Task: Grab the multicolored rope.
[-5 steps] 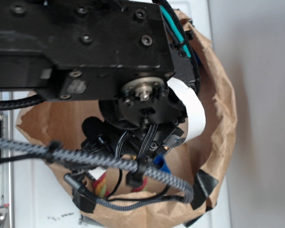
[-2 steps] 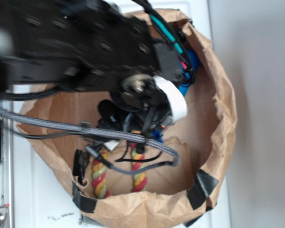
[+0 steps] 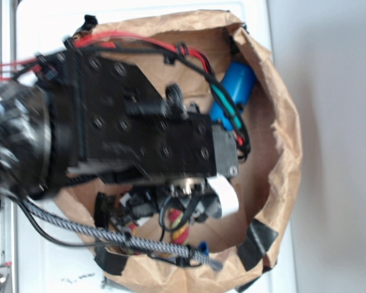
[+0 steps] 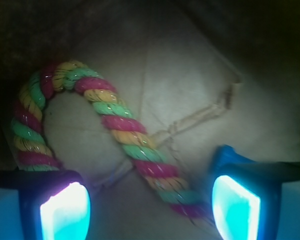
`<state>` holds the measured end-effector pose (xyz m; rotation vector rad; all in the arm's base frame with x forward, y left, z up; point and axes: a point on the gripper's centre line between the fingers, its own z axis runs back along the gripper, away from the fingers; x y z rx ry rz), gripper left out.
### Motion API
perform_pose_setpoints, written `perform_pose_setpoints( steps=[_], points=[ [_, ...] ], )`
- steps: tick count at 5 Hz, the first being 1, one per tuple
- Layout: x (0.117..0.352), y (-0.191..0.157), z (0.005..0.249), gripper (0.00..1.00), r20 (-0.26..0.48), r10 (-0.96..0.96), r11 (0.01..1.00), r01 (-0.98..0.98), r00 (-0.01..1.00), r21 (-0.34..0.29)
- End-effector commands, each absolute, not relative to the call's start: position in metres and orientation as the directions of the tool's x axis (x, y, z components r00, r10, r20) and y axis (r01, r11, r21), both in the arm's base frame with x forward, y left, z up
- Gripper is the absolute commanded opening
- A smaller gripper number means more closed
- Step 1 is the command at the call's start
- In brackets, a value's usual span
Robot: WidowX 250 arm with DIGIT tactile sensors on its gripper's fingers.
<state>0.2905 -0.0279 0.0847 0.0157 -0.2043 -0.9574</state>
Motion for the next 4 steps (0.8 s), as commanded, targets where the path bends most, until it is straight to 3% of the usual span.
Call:
perform_pose_setpoints(
  steps=[1, 2, 4],
  points=[
    [0.242, -0.068, 0.087, 1.0, 0.182, -0.863, 0.492, 0.866, 0.471, 0.094],
    [0.23, -0.074, 0.089, 1.0, 0.203, -0.863, 0.487, 0.868, 0.462, 0.098],
    [0.23, -0.074, 0.089, 1.0, 0.203, -0.863, 0.487, 0.868, 0.462, 0.098]
  ],
)
